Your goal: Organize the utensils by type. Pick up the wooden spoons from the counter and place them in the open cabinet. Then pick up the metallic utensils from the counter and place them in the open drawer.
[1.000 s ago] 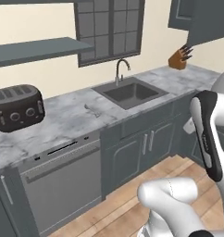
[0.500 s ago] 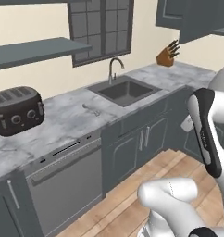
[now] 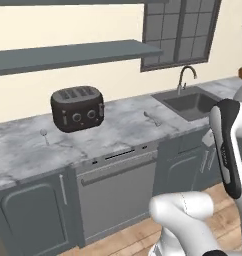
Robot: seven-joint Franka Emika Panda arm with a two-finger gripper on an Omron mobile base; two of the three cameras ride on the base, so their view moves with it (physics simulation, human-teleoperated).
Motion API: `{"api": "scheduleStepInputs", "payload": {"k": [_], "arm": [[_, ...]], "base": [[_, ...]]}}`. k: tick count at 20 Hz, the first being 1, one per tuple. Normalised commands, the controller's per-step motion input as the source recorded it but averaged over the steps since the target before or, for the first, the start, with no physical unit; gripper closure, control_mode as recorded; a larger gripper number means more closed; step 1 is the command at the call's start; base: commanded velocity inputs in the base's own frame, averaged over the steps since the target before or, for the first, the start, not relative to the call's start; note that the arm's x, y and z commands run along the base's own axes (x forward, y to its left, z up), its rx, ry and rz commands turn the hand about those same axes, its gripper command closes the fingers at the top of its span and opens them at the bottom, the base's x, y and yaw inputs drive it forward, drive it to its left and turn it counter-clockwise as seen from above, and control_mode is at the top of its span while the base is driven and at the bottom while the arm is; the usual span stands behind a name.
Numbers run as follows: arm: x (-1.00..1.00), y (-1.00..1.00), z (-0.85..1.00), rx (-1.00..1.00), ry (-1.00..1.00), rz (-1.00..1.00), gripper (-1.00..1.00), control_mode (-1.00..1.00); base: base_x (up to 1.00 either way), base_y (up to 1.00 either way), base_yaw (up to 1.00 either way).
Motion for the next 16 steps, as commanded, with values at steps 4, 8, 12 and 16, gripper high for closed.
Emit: {"api": "scheduleStepInputs", "payload": {"k": [4,8,12,16], "arm": [[0.0,0.0,0.0,0.0,0.0,0.0,-1.0,1.0],[0.0,0.0,0.0,0.0,0.0,0.0,-1.0,1.0],[0.0,0.0,0.0,0.0,0.0,0.0,-1.0,1.0],[0.0,0.0,0.0,0.0,0.0,0.0,-1.0,1.0]], "base": [[0.65,-0.13,0.19],[0.72,-0.13,0.0],[0.72,-0.4,0.0],[0.71,-0.34,0.0]]}}
